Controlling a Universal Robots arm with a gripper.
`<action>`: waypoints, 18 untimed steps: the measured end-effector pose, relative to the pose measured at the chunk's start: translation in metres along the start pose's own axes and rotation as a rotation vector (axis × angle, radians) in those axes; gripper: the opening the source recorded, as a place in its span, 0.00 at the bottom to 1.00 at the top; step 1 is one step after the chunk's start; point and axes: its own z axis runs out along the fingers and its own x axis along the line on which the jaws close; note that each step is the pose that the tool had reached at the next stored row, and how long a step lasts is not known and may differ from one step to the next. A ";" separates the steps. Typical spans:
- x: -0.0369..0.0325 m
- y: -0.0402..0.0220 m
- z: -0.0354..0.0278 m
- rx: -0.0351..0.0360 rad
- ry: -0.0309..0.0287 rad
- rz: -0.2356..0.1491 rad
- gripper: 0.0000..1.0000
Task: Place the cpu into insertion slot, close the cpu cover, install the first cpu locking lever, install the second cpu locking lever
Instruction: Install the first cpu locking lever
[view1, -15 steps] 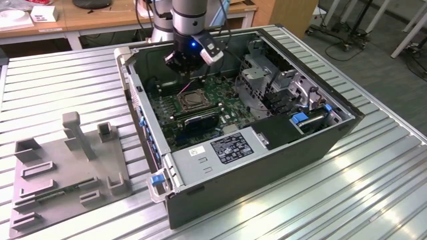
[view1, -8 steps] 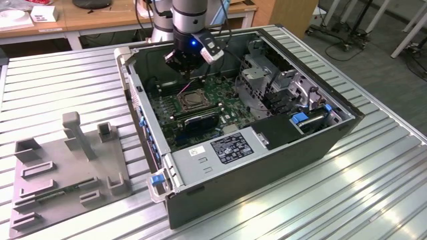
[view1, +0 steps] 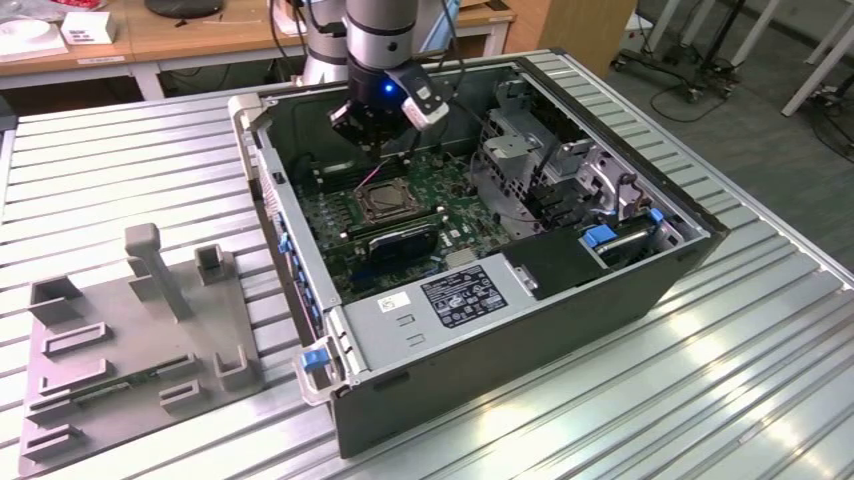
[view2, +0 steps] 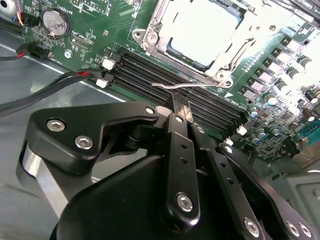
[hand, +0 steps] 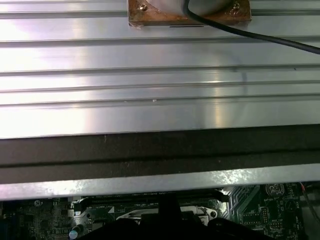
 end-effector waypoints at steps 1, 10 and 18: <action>0.0000 -0.0009 -0.0001 -0.0023 0.0001 0.000 0.11; 0.0001 -0.0057 0.0024 -0.0045 0.0002 0.000 0.11; 0.0001 -0.0059 0.0033 -0.0219 0.0012 0.001 0.11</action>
